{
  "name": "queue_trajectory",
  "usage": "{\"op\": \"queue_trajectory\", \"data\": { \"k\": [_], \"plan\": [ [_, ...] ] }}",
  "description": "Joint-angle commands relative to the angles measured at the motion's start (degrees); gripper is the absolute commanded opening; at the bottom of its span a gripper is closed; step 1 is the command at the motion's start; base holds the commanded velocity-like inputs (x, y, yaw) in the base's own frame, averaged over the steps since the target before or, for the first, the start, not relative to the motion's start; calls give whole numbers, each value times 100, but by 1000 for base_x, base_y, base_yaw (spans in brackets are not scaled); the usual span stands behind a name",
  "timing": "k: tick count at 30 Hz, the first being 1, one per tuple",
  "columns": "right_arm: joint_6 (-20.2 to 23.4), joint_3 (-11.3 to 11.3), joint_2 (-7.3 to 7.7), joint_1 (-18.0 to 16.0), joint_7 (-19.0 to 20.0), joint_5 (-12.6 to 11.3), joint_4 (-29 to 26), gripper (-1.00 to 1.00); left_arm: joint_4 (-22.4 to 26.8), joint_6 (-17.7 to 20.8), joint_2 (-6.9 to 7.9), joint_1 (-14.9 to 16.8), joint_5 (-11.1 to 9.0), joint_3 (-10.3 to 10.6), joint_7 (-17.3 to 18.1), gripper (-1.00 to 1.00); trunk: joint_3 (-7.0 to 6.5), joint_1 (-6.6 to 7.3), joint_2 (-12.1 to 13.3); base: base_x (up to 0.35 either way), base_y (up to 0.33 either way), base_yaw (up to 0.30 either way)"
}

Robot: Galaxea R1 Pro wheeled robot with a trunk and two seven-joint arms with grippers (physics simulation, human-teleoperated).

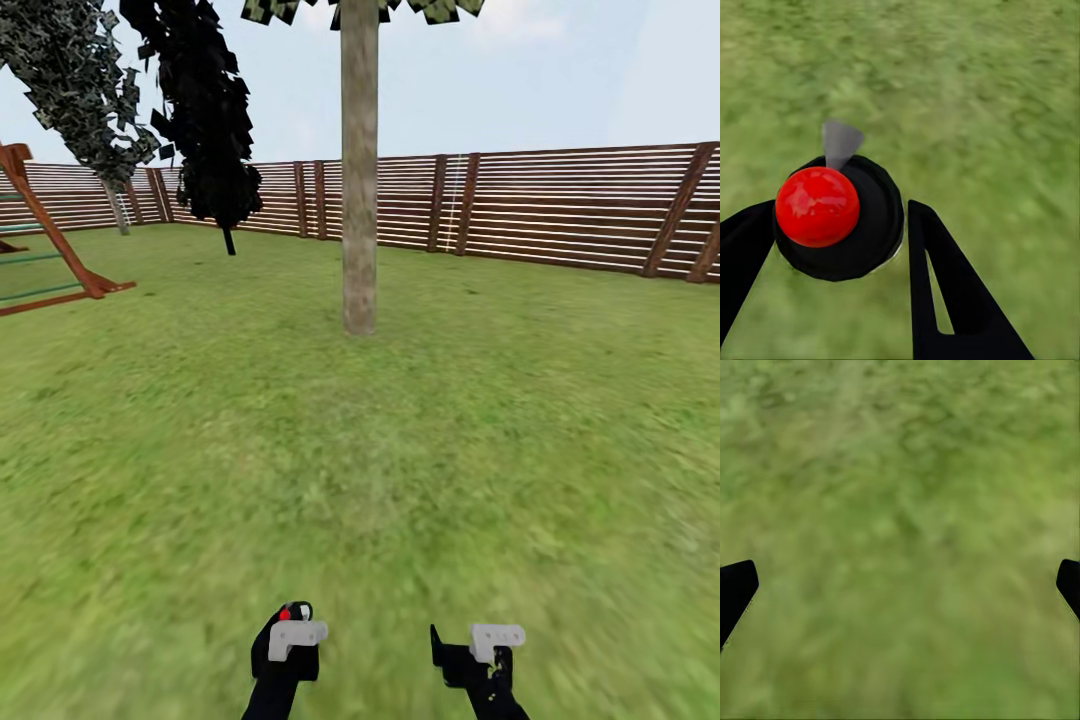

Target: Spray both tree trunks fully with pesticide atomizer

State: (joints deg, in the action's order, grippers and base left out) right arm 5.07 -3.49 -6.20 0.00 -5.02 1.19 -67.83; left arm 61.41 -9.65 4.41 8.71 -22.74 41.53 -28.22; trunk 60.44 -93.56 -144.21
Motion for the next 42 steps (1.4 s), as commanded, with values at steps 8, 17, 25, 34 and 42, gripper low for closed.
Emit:
{"op": "queue_trajectory", "data": {
  "k": [8,17,25,34,42],
  "plan": [
    [38,-11,4,0,-34,13,-11,100,3,-46,7,8,-55,30,-35,-100,5,-3,-2,335,0,0],
    [38,-8,3,0,-34,13,-11,100,3,-44,7,8,-55,30,-35,-100,5,-3,-2,335,0,0],
    [38,-11,-10,0,-42,13,-11,100,3,-45,7,8,-55,30,-35,-100,-29,-3,-2,335,0,0],
    [38,-11,-12,0,-57,13,-11,100,3,-46,7,8,-55,30,-26,-100,-65,-3,-2,335,0,0],
    [38,-11,-12,0,-69,13,-16,100,3,-45,7,8,-55,30,-33,-100,-84,-3,-2,335,0,3]
  ]
}}
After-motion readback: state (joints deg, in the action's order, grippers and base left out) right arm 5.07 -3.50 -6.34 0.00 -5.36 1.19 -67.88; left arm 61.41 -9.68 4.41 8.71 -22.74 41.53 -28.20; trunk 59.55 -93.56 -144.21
